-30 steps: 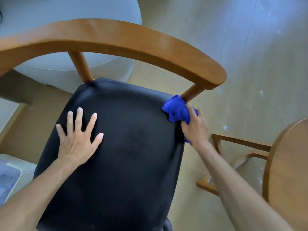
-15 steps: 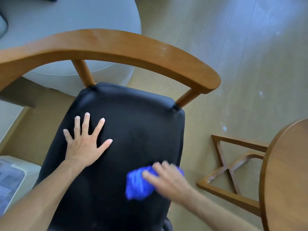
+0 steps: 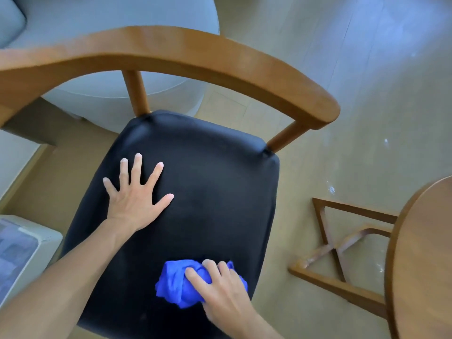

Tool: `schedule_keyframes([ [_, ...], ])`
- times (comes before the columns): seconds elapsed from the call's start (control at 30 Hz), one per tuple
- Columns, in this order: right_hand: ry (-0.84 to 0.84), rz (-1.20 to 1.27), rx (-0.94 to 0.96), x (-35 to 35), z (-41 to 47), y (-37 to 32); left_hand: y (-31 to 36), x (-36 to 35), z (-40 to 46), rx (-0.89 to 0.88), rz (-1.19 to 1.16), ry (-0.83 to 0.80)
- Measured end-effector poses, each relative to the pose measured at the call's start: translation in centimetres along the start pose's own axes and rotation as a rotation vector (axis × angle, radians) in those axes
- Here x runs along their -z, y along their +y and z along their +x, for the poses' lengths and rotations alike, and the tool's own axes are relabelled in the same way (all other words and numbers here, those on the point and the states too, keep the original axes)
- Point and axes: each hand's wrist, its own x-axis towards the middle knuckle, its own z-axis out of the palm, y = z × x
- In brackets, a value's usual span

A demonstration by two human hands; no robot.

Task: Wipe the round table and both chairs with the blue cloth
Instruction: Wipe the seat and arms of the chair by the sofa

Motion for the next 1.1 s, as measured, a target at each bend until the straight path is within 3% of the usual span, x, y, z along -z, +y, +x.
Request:
schedule_keyframes([
  [0.2, 0.194, -0.145, -0.067, 6.0, 8.4, 7.3, -0.3, -0.2, -0.2, -0.008, -0.012, 0.02],
  [0.37, 0.353, -0.25, -0.502, 11.3, 13.3, 17.2, -0.3, -0.8, 0.1, -0.013, 0.029, 0.023],
  [0.6, 0.501, 0.2, -0.977, 8.2, 11.5, 13.7, -0.3, -0.7, 0.4, -0.015, 0.034, 0.017],
  [0.67, 0.46, 0.089, -0.887, 7.1, 10.3, 11.0, -0.2, -0.6, 0.4, -0.017, 0.025, 0.006],
  [0.9, 0.135, -0.147, -0.033, -3.2, -0.5, -3.2, -1.2, 0.3, 0.4, -0.083, -0.04, -0.07],
  [1.03, 0.094, -0.305, 0.283, -1.8, 0.0, -1.8, -3.9, 0.7, -1.7, -0.119, -0.043, -0.087],
  [1.1, 0.112, -0.356, 0.32, 1.3, 3.7, 0.6, -5.7, 0.5, -3.1, -0.087, -0.05, -0.099],
])
